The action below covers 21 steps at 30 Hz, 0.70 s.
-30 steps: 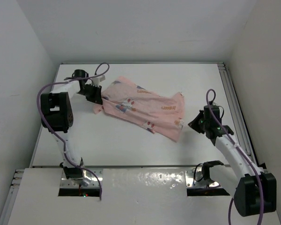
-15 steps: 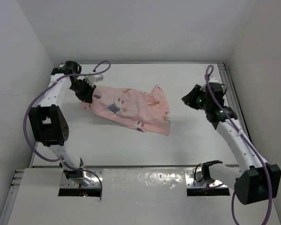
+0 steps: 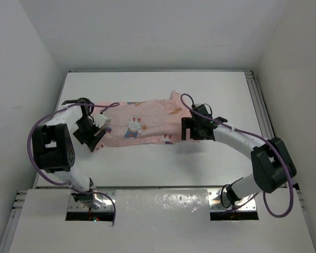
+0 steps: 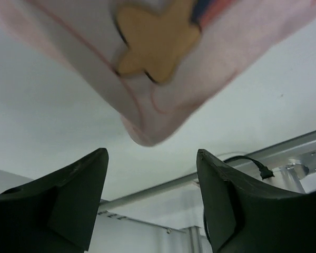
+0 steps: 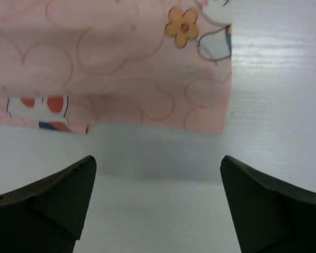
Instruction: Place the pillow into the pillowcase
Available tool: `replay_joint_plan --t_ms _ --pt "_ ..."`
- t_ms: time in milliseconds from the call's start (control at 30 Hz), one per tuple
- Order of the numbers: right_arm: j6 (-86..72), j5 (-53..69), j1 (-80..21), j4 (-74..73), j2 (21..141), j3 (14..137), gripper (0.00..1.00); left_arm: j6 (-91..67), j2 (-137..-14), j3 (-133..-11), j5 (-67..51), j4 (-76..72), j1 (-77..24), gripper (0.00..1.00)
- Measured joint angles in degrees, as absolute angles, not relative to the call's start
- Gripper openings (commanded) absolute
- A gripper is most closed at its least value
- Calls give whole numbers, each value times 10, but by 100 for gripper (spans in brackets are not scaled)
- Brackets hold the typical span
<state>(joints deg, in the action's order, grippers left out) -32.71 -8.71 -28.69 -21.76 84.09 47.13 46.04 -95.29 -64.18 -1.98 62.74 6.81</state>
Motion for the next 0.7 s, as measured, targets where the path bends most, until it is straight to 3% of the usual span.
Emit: replay_joint_plan --t_ms 267,400,433,467,500,533,567,600,633,700 --pt "-356 -85 -235 -178 932 495 92 389 -921 -548 -19 560 68 68" --pt "-362 -92 -246 -163 976 496 72 351 -922 -542 -47 499 68 68" --pt "-366 -92 -247 -154 976 496 56 343 -922 -541 -54 484 68 65" --pt "-369 -92 -247 -146 976 492 47 336 -922 -538 -59 466 68 60" --pt "-373 -93 -246 -136 976 487 37 328 -922 -535 -63 452 68 49" --pt "-376 -96 -246 -126 974 482 17 322 -924 -532 -66 442 68 41" --pt "-382 -99 -244 -112 972 474 7 319 -929 -529 -69 432 68 32" --pt "-386 -99 -242 -102 969 467 0 316 -934 -526 -71 426 68 14" --pt "-394 -100 -237 -88 966 457 0 313 -942 -523 -75 422 68 3" --pt "-405 -93 -227 -68 956 441 0 312 -951 -521 -80 421 68 0"
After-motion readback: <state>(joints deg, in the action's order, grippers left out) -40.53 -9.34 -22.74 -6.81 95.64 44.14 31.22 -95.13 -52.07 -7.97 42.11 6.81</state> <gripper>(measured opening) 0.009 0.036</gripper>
